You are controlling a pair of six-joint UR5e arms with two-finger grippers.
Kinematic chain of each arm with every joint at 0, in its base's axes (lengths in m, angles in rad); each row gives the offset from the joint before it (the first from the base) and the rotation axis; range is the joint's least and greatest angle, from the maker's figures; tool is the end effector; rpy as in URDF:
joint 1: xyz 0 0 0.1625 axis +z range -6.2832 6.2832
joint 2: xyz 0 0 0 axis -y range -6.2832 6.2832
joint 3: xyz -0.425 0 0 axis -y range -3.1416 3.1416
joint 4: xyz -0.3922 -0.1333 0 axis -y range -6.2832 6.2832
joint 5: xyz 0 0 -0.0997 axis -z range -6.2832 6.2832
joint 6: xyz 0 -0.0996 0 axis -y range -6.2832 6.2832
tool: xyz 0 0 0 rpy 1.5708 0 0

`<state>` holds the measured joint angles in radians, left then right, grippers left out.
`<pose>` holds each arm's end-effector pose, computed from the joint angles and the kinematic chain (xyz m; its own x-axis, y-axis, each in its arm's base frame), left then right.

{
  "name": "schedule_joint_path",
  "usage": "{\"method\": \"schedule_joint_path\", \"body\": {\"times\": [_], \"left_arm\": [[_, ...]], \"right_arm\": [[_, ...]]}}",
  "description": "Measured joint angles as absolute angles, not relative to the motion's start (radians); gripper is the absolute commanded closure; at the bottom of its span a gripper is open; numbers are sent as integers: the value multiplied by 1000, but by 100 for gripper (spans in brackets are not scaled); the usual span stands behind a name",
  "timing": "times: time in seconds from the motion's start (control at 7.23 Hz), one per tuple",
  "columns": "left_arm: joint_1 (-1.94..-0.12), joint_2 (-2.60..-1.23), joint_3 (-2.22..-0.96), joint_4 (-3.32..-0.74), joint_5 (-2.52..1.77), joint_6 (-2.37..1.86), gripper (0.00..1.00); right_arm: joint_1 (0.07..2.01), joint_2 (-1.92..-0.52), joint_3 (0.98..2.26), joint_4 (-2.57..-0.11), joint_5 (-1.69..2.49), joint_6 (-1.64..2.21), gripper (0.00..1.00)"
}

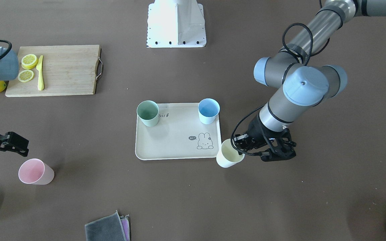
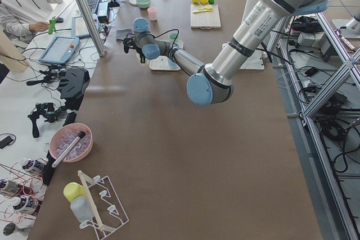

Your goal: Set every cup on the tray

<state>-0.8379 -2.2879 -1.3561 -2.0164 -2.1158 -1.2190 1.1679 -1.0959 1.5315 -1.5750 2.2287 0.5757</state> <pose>0.4413 -0.6123 0.2627 0.4883 -0.1020 -0.8667 0.1977 0.9803 -0.0040 -0.1974 -0.6479 0.4049 0.7204 -0.0026 0.6936 -0.0430 0.9979 0.0483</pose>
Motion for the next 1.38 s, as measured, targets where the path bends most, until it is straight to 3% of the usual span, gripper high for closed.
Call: {"method": "schedule_joint_path", "body": {"times": [0.28,0.42,1.11,1.38], "left_arm": [[-744,-2291,-1383,-2006,-2040,-1258,100],[-721,-2290,-1388,-2003,-2023,-1263,4],[-701,-2288,-1471,-1915,-1988,-1276,2],[-729,-2280,-1542,-1851,-1989,-1265,2]], "right_arm": [[1182,-1105,1475,-1572,2228,529,2],[1181,-1104,1452,-1571,2227,525,2],[1147,-1090,1307,-1425,2250,570,6],[1115,-1091,1292,-1408,2262,590,34]]}}
